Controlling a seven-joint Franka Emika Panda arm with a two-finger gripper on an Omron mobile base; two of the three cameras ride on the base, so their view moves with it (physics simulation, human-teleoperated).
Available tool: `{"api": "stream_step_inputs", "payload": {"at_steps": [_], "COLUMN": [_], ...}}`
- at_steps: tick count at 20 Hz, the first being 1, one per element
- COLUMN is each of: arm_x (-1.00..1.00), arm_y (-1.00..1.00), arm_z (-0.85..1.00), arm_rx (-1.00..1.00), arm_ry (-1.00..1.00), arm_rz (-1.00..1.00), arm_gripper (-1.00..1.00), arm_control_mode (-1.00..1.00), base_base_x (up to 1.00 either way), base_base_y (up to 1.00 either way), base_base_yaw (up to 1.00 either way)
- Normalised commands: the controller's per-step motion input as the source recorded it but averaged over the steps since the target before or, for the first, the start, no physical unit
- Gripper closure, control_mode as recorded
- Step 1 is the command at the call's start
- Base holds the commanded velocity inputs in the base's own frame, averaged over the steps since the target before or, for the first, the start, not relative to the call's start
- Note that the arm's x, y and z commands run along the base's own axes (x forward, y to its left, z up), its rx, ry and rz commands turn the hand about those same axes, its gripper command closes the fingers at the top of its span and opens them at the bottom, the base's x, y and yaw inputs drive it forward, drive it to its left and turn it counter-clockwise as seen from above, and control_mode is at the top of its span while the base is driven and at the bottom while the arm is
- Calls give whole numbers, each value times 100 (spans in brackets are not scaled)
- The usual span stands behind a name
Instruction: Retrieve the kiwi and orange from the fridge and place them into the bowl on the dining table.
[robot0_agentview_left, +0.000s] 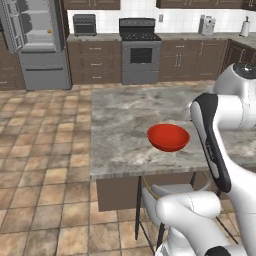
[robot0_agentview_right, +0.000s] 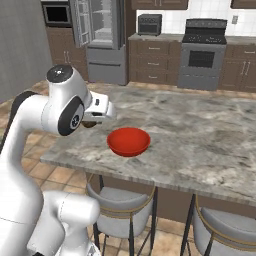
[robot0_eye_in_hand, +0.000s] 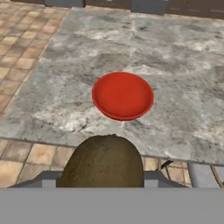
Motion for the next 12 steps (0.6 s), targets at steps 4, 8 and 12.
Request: {"api": "stream_step_inputs", "payload": {"at_steps": [4, 8, 12], "arm_x": [43, 38, 40], "arm_y": [0, 0, -1], "arm_z": [-44, -31, -32], "arm_rx": [0, 0, 0], "arm_ry": [0, 1, 0], "arm_rz": [0, 0, 0], "arm_gripper": [100, 100, 100], "arm_control_mode": [-100, -100, -100], "base_base_x": [0, 0, 0], "base_base_y": [0, 0, 0], "base_base_yaw": [0, 0, 0]}}
